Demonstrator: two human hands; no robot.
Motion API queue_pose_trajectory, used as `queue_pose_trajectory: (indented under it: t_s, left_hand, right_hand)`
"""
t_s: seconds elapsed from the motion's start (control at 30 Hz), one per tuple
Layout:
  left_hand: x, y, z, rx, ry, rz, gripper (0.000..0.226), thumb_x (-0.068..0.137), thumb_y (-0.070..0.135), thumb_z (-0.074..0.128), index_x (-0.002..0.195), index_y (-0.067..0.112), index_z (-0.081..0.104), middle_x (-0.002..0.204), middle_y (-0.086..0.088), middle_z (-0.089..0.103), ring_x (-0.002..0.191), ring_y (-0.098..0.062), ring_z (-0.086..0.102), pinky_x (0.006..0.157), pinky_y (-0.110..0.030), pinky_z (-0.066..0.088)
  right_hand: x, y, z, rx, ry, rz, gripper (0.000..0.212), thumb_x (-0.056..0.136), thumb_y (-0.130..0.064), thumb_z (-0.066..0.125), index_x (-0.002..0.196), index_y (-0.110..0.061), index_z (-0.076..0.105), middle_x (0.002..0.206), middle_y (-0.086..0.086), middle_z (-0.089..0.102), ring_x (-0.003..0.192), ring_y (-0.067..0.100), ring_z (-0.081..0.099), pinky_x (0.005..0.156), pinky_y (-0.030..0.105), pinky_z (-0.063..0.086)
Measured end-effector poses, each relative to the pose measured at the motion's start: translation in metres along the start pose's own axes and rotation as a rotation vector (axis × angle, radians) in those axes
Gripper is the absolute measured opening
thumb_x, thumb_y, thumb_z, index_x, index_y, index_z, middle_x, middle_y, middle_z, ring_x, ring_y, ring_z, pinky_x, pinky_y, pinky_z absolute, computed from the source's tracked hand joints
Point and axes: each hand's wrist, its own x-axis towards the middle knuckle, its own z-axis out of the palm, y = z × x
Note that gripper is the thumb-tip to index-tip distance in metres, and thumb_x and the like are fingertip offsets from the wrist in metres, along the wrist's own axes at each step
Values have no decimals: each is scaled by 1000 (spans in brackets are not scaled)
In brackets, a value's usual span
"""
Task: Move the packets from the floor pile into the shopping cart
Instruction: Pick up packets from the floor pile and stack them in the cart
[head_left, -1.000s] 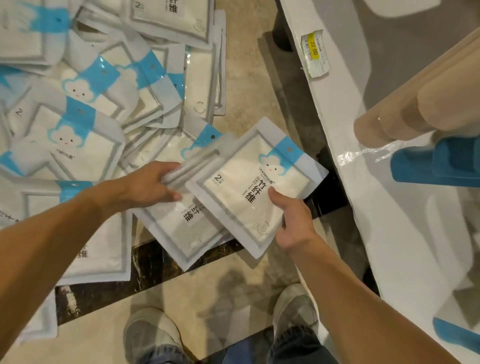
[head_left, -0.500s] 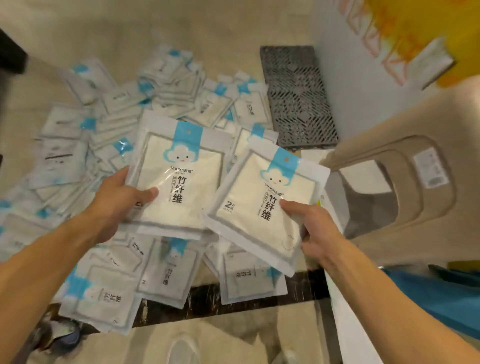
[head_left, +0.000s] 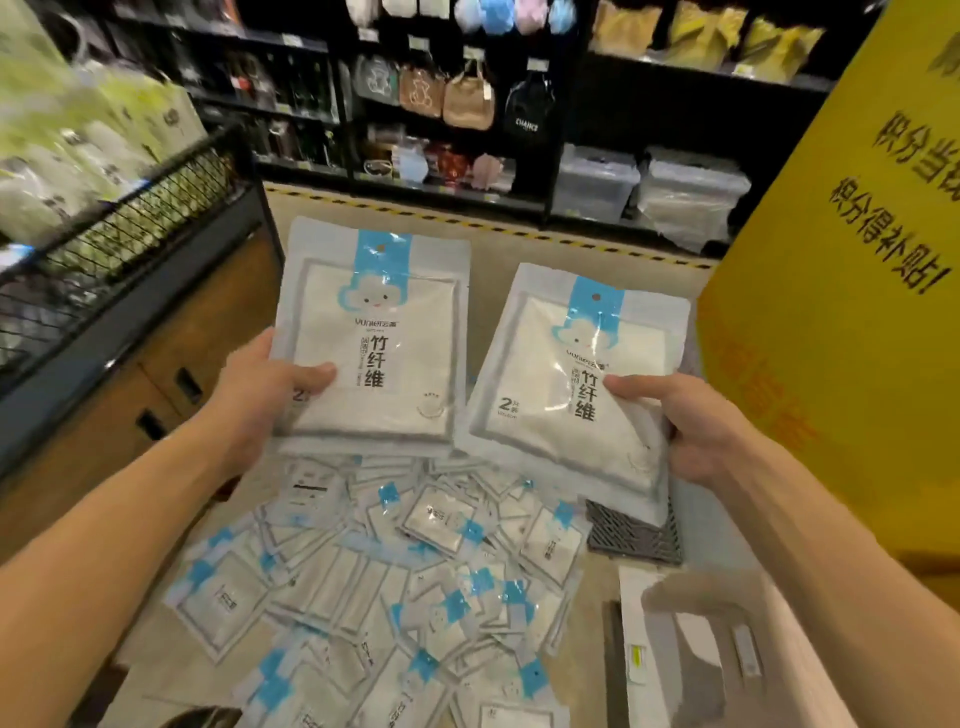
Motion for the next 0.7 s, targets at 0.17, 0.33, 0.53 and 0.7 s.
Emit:
queue_pose_trajectory:
  t_s: [0.17,0.33,0.53,0.7]
  left_hand:
    - [-55,110,-84,-41,95,97,44,84,0,75,121,22,66,108,0,77,100,-25,72,90,-43,56]
    - [-120,180,-168,-75,224,188,47,78,1,78,121,15,66,107,-5,78,99,-30,74,92,-46,57]
    - [-213,216,-241,-121,423,289,36,81,-4,74,111,15,67,97,-2,79,89,-24,75,78,-37,59]
    - [-302,207,-281,-182,644,315,35,82,-6,73,109,15,67,98,-5,78,93,-28,73,81,-40,58]
  right_hand:
    - [-78,-97,83,-98,-151,-85,36,83,1,74,119,-1,72,110,17,77,97,32,76,71,41,65]
    - [-141,-152,166,-162,-320,-173,30,86,2,72,116,-5,71,105,13,79,80,26,78,56,35,63]
    - [-198,-169,246,-203,-525,-204,32,87,3,71,117,-5,71,108,14,78,93,31,77,72,43,65]
    - [-236,-160,290,-296,-732,-207,33,86,3,72,118,-4,70,108,15,78,91,31,77,70,43,66]
